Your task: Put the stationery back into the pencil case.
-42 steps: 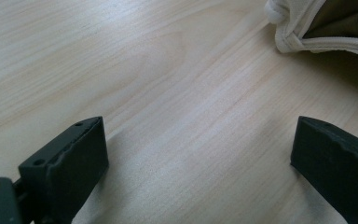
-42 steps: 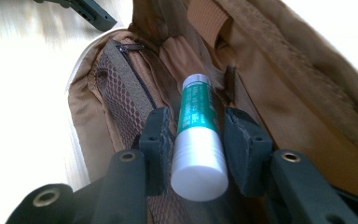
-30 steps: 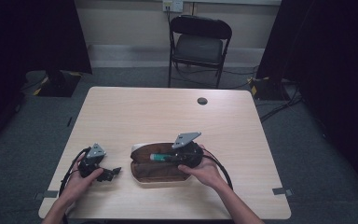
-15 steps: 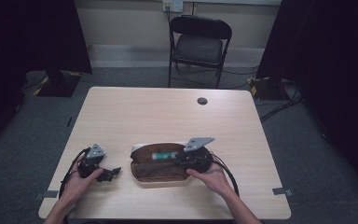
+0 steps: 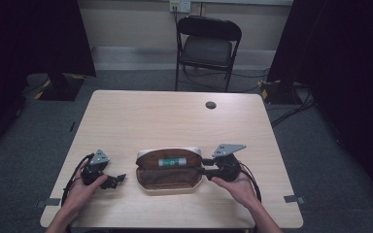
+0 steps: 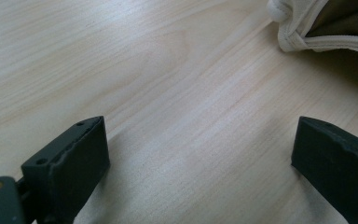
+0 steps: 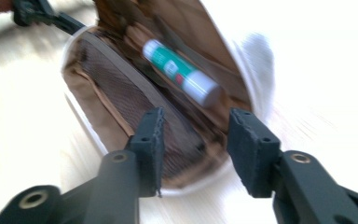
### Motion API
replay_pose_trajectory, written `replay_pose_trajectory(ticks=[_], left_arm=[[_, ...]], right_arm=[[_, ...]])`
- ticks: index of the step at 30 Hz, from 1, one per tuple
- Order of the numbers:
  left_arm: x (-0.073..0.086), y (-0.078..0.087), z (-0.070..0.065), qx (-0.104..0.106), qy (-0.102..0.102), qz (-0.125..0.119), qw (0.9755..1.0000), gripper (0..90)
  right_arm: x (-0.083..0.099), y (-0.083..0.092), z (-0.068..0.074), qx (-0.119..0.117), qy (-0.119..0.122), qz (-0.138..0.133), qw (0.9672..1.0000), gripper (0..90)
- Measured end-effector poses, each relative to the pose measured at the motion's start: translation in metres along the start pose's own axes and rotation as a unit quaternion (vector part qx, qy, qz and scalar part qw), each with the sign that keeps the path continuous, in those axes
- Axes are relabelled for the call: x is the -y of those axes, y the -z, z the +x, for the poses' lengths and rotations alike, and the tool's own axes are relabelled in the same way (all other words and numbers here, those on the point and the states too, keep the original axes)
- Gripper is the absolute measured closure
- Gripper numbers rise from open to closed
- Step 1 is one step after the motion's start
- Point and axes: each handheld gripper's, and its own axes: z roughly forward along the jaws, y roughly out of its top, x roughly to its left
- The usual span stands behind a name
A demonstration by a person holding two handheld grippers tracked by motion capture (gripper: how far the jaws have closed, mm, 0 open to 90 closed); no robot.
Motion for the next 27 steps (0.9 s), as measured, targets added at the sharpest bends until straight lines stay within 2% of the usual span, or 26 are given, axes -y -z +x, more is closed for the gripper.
replay_pose_trajectory(ticks=[7,11,13,14,17,19,20,22,24,27], left_arm=[[0.000,0.000,0.000,0.000,0.000,0.000,1.0000,3.4],[0.000,0.000,0.000,0.000,0.000,0.000,1.0000,3.4],[0.000,0.000,0.000,-0.001,0.001,0.000,1.0000,3.4],[0.000,0.000,0.000,-0.001,0.001,0.000,1.0000,3.4],[0.000,0.000,0.000,-0.001,0.001,0.000,1.0000,3.4],[0.000,0.000,0.000,-0.001,0.001,0.000,1.0000,3.4],[0.000,0.000,0.000,-0.001,0.001,0.000,1.0000,3.4],[0.000,0.000,0.000,-0.001,0.001,0.000,1.0000,3.4],[0.000,0.000,0.000,-0.001,0.001,0.000,1.0000,3.4],[0.000,0.000,0.000,-0.001,0.001,0.000,1.0000,3.4]], right_arm=[[0.016,0.017,-0.016,0.036,-0.030,-0.005,0.9989,46.8],[0.030,0.020,-0.026,0.066,-0.041,0.006,0.9970,40.2],[0.040,0.018,-0.033,0.102,-0.044,0.021,0.9936,35.3],[0.046,0.017,-0.039,0.110,-0.050,0.027,0.9923,34.2],[0.063,0.017,-0.055,0.149,-0.074,0.048,0.9848,30.6],[0.072,0.016,-0.062,0.176,-0.085,0.062,0.9786,26.1],[0.076,0.017,-0.065,0.182,-0.093,0.063,0.9768,23.2],[0.081,0.018,-0.066,0.191,-0.100,0.047,0.9754,19.6],[0.086,0.017,-0.067,0.197,-0.096,0.028,0.9753,15.7],[0.086,0.017,-0.066,0.200,-0.098,0.029,0.9745,15.6]])
